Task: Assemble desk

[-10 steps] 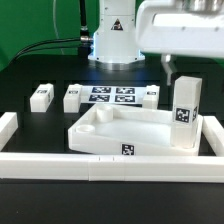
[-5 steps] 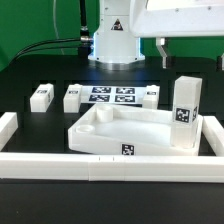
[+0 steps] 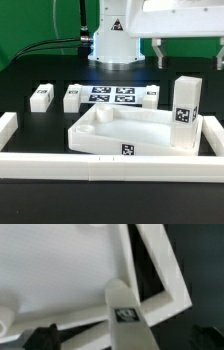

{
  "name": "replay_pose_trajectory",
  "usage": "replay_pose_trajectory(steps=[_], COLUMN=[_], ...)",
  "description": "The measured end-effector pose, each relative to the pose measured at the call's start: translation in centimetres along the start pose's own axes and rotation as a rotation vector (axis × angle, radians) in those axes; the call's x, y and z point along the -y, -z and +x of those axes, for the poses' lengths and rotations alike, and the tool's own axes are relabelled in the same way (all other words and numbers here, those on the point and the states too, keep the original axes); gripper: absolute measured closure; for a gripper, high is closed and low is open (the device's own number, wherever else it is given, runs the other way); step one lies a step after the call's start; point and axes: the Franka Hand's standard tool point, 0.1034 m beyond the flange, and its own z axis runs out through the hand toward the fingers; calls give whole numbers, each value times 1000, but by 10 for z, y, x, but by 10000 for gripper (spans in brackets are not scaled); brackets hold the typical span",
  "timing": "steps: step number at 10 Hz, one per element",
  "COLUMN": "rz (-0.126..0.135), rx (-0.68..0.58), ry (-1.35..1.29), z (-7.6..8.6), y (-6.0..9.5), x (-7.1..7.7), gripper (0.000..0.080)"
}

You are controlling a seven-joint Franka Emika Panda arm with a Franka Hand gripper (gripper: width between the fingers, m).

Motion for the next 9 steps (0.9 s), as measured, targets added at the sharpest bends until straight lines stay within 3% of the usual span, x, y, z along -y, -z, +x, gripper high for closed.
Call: replay_pose_trajectory(steps=[2,7,8,9], rz=[0,1,8,-1], rx=[-19,-18,-42,-44], ry=[42,48,35,44], z=[-12,-12,-22,-45], y=[-14,-13,-20,-32], x=[-19,-17,-26,-39], gripper=[150,150,150,150])
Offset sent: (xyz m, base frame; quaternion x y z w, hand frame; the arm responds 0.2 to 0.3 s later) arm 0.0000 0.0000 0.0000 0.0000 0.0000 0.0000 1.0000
